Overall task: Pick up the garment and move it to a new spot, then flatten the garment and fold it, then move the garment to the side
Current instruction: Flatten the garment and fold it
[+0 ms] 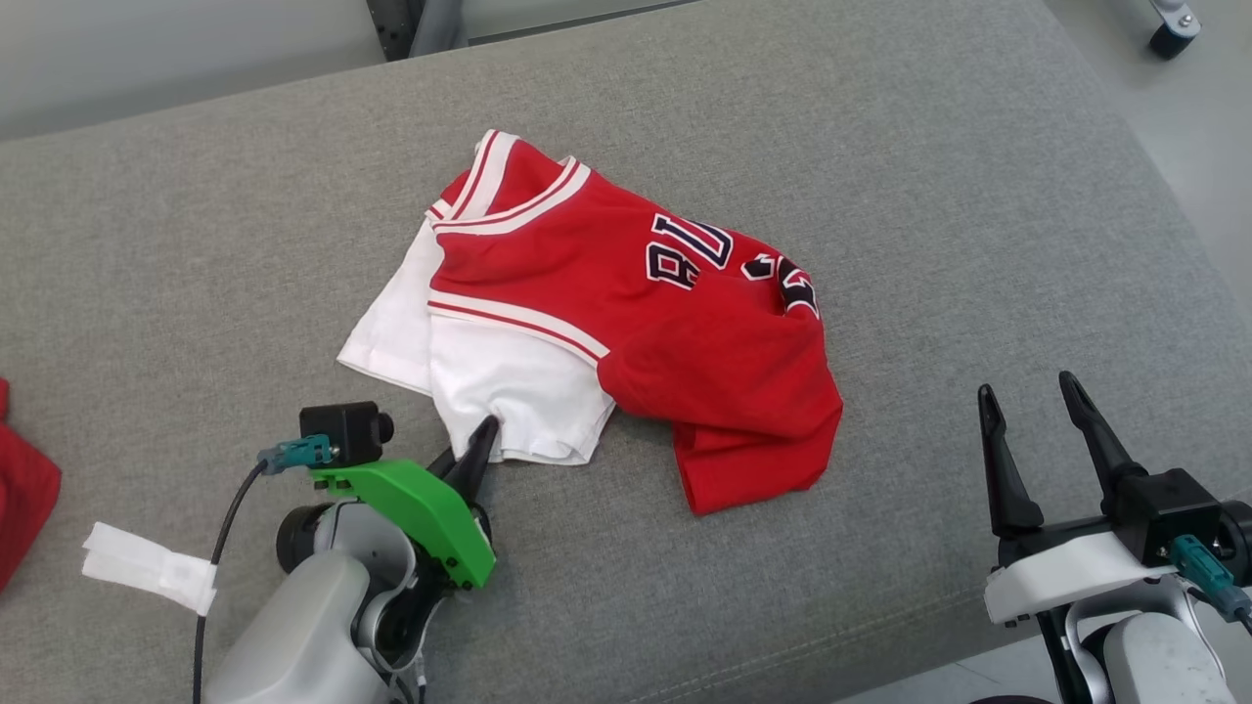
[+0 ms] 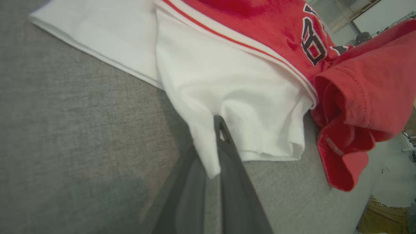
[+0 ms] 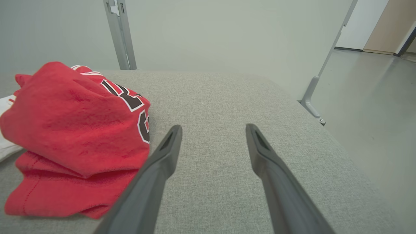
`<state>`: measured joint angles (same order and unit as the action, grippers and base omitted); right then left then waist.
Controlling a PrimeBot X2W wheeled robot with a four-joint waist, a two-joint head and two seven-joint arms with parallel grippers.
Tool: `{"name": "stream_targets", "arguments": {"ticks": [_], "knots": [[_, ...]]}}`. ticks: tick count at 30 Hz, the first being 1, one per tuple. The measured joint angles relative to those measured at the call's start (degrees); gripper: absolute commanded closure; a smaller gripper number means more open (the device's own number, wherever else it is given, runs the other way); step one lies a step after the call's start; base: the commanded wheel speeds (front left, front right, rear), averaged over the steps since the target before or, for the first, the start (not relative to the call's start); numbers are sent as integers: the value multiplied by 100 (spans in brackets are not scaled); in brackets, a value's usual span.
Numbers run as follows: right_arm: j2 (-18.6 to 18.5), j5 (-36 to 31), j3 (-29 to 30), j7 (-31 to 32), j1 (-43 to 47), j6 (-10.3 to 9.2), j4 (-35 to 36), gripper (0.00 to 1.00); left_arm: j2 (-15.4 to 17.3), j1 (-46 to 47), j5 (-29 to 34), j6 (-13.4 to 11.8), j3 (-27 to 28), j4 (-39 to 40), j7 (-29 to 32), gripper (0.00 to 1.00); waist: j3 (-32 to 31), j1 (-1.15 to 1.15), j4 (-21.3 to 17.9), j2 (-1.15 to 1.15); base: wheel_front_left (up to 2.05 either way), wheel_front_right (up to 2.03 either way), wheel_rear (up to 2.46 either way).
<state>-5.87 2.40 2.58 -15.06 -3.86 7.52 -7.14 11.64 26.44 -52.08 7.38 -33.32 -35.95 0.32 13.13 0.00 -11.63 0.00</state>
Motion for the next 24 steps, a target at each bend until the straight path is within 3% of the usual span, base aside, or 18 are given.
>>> {"name": "stream_targets", "arguments": {"ticks": [12,24], "knots": [[40,29,-187,0,1,0,-91,0,182,393,-555,-19,1,1615,549,100,-272,0,-11,0,0,0,0],[147,54,-220,0,-5,0,-119,0,474,1311,-991,-448,460,3032,1352,100,-344,0,15,0,0,0,0]]}}
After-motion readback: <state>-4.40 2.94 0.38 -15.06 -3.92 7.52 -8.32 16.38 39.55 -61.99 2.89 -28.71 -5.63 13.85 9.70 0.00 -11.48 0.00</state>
